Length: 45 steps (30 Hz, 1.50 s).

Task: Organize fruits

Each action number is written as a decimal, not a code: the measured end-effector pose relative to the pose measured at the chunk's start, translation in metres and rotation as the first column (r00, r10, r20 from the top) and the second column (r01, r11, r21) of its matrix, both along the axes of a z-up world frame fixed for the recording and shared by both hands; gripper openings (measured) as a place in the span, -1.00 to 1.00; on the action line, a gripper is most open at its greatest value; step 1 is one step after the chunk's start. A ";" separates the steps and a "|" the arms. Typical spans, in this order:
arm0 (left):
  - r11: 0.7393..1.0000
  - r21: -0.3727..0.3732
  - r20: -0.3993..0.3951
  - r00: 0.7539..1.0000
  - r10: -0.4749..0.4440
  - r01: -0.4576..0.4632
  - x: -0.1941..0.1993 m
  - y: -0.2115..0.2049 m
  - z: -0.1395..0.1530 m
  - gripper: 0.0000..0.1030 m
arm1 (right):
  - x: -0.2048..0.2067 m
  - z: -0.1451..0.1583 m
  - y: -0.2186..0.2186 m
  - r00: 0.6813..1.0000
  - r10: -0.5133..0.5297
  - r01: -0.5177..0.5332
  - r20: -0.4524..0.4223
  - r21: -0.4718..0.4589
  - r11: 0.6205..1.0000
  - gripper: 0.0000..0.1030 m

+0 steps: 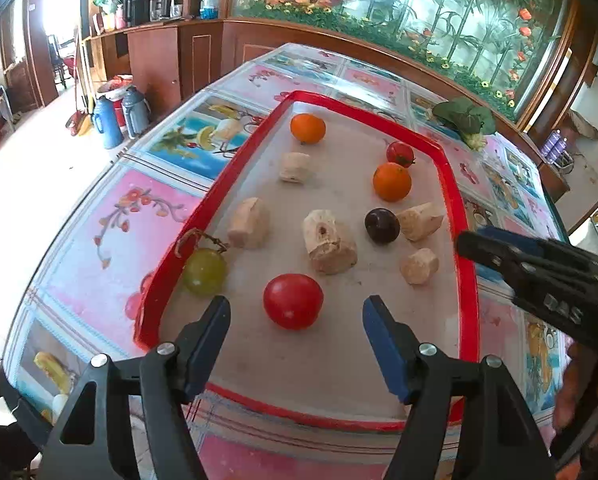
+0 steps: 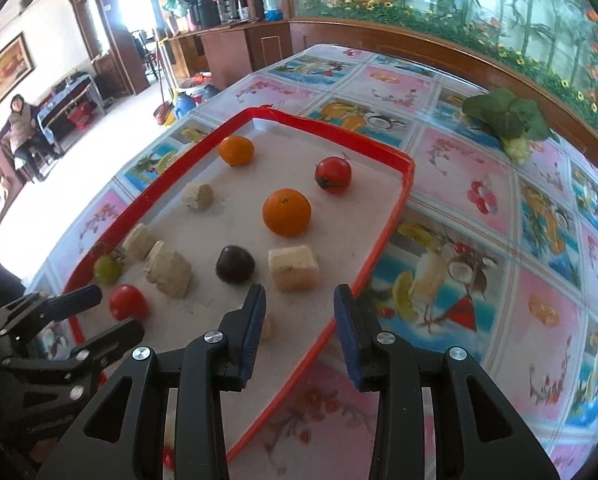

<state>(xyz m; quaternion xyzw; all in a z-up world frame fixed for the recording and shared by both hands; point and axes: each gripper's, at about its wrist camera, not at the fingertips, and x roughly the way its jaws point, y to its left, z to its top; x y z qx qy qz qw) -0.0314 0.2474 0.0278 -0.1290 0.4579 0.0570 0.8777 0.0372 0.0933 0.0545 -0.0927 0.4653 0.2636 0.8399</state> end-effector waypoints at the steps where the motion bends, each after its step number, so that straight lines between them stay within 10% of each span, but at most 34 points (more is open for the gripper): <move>1: 1.000 0.009 0.003 1.000 0.005 -0.005 -0.002 -0.001 0.001 0.42 | -0.005 0.002 -0.003 1.000 -0.003 0.003 -0.001 0.004 1.000 -0.32; 7: 0.995 0.070 0.020 0.998 0.065 -0.066 -0.027 -0.015 0.013 0.54 | -0.045 0.011 -0.025 1.000 0.002 -0.002 0.001 0.005 1.000 -0.23; 12: 0.991 0.104 0.029 0.996 0.082 -0.085 -0.054 -0.031 0.019 0.57 | -0.085 0.009 -0.045 0.999 -0.031 0.031 0.029 -0.021 0.999 0.29; 17: 0.982 0.153 0.033 0.994 0.103 -0.107 -0.080 -0.047 0.017 0.92 | -0.109 0.005 -0.049 0.999 -0.016 0.017 0.033 -0.036 0.999 0.30; 38: 0.959 0.280 -0.081 0.995 0.056 -0.031 -0.091 -0.065 0.004 0.95 | -0.120 -0.005 -0.049 0.996 0.072 -0.059 0.047 -0.233 0.971 0.32; 45: 0.976 0.219 -0.128 0.991 0.032 -0.003 -0.084 -0.057 -0.001 0.95 | -0.111 -0.005 -0.048 0.996 0.084 -0.070 0.041 -0.263 0.962 0.32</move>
